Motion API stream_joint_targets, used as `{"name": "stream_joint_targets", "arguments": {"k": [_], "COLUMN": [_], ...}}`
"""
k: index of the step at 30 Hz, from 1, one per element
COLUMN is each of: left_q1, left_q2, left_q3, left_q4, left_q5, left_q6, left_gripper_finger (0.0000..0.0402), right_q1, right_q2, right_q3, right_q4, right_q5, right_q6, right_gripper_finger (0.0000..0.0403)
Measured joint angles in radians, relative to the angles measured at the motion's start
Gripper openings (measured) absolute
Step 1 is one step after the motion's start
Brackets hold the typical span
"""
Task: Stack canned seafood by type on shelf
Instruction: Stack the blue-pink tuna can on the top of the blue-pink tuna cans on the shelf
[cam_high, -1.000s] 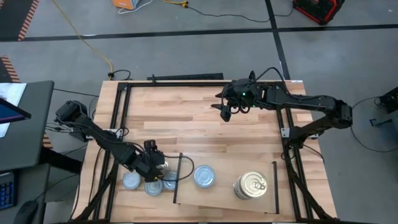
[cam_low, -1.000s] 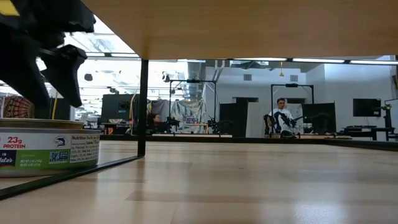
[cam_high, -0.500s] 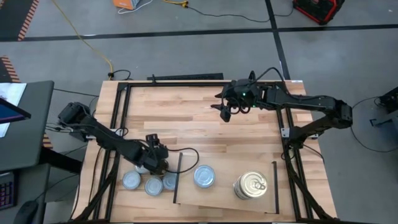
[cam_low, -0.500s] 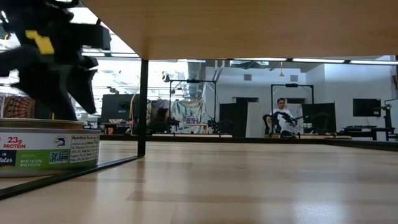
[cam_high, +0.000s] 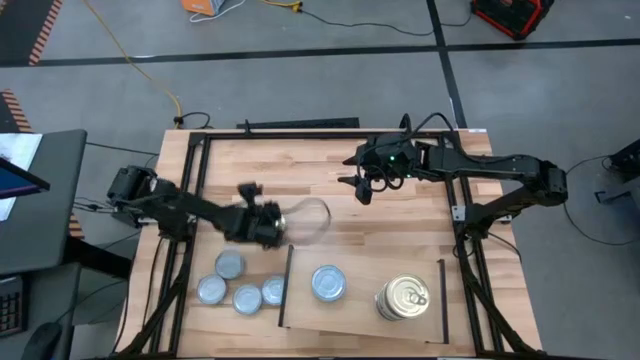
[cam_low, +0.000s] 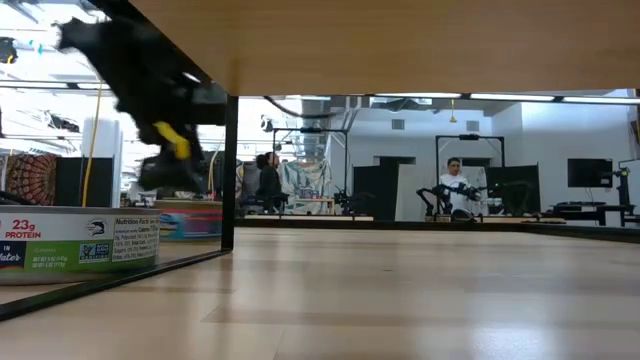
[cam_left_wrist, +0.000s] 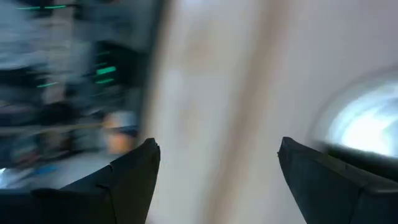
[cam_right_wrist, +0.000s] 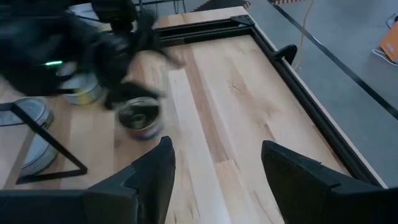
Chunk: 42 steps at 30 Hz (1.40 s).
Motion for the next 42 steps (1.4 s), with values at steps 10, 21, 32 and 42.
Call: {"name": "stream_joint_targets", "arguments": {"k": [10,21,32,42], "left_q1": [0.373,0.533,0.538,0.598], "left_q2": [-0.065,-0.232,-0.199,-0.063], "left_q3": [-0.001,0.000,0.000,0.005], "left_q4": [0.468,0.247,0.107,0.184], "left_q5": [0.196,1.026,1.092,1.166], "left_q6": [0.582,0.499,0.444,0.531], "left_gripper_finger": [0.0315,0.0313,0.0207,0.0106], "right_q1": [0.004,0.069,0.121,0.185], "right_q2": [-0.117,-0.205,-0.168,-0.161], "right_q3": [0.000,0.000,-0.001,-0.001], "right_q4": [-0.084,-0.197,-0.151,-0.139], "right_q5": [0.000,0.000,0.000,0.000], "right_q6": [-0.013,0.022,0.077,0.095], "right_gripper_finger": [0.0265,0.0265,0.0265,0.0265]}}
